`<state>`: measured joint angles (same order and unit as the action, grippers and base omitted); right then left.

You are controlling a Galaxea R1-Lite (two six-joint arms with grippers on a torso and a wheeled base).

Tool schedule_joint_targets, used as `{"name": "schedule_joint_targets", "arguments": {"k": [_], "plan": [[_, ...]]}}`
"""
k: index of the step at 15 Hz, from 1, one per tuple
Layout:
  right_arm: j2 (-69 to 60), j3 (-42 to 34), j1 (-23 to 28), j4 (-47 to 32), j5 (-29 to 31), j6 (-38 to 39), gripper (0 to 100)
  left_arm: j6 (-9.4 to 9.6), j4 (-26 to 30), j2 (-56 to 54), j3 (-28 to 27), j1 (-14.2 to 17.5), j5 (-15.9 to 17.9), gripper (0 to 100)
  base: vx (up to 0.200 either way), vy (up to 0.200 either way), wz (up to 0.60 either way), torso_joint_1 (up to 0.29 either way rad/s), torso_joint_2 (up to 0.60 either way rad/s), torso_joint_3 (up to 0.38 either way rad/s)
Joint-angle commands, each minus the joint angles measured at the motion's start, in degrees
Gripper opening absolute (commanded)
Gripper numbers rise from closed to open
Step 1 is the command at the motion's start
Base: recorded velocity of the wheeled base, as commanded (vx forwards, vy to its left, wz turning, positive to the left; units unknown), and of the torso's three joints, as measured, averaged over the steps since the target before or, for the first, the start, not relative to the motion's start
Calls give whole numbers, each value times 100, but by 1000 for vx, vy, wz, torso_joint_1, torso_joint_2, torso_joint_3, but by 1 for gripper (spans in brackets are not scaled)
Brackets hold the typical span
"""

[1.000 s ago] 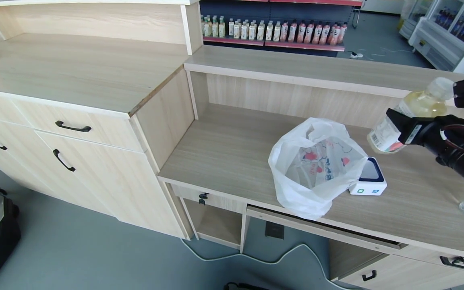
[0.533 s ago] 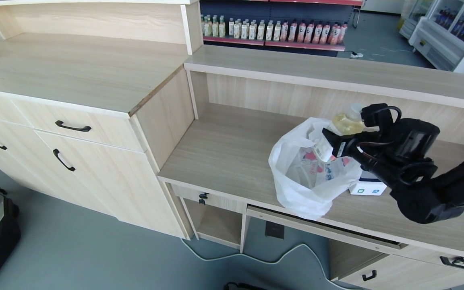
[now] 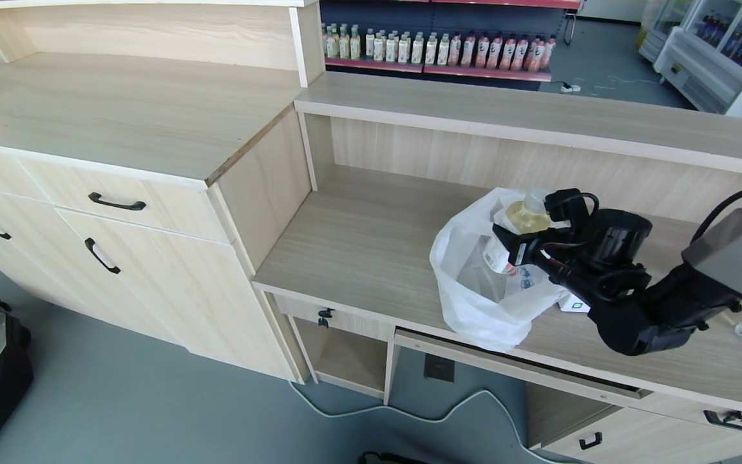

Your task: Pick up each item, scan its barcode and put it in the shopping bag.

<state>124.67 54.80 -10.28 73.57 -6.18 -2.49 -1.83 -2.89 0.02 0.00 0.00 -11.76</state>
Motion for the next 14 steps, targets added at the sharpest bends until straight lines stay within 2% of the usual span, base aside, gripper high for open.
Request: {"name": "schedule_joint_targets", "arguments": {"k": [1,4,7,14], "plan": [[163,-92,35,8,3,-24,0,-2,-1,-2,0,0,-1,100,0,0,0,0,0,0],[233,-171,61,17,3,-41,0,-2,-1,-2,0,0,-1,100,0,0,0,0,0,0],[488,-417,140,404,12,-68,0,-2,-1,-2,0,-9,-1,100,0,0,0,0,0,0],[549,-690,175,483,20,-270,0,-2,-1,-2,0,0,-1,100,0,0,0,0,0,0]]}}
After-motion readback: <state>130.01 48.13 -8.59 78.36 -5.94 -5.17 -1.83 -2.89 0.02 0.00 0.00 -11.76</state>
